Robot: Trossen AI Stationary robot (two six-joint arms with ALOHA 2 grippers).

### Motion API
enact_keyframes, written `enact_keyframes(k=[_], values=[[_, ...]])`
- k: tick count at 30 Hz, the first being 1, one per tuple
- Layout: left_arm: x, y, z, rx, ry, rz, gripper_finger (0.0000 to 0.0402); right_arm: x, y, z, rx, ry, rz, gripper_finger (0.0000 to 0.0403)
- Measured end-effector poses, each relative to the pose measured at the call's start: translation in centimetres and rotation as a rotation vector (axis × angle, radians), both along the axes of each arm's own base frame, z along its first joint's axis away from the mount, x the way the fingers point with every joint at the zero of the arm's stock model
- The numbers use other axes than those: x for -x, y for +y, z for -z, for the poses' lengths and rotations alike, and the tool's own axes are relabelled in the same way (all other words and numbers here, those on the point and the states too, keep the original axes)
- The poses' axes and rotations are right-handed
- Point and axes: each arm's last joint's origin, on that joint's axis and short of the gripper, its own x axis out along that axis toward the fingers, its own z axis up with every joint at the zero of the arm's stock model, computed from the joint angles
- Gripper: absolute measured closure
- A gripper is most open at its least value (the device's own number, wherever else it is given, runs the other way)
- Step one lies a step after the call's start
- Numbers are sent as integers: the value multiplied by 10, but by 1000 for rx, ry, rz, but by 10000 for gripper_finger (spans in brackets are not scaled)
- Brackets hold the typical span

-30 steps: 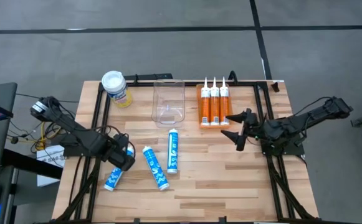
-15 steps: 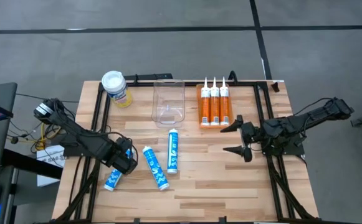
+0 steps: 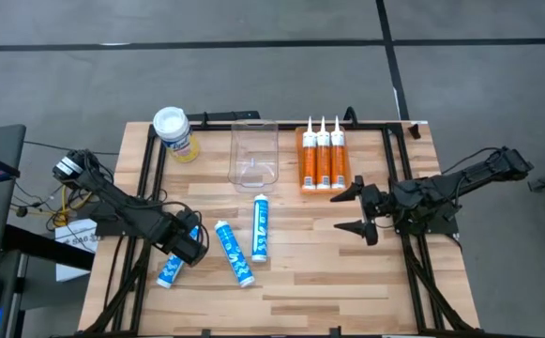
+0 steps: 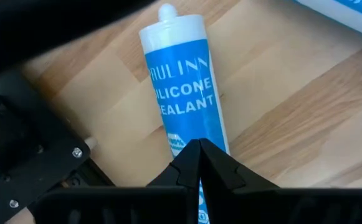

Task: Pick & place silicon tubes, Sealant and Lysol wipes
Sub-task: Put the left blue sealant into the transparent bin

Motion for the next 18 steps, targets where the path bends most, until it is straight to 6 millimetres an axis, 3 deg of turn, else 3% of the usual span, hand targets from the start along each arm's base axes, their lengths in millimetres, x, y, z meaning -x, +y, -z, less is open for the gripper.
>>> enact_keyframes(k=[11, 18], values=[[-10, -6, 0, 61, -101, 9, 393, 0, 0, 0, -25, 2, 5, 44], [-9, -6, 0, 66, -84, 9, 336, 0, 0, 0, -25, 2, 5, 44]])
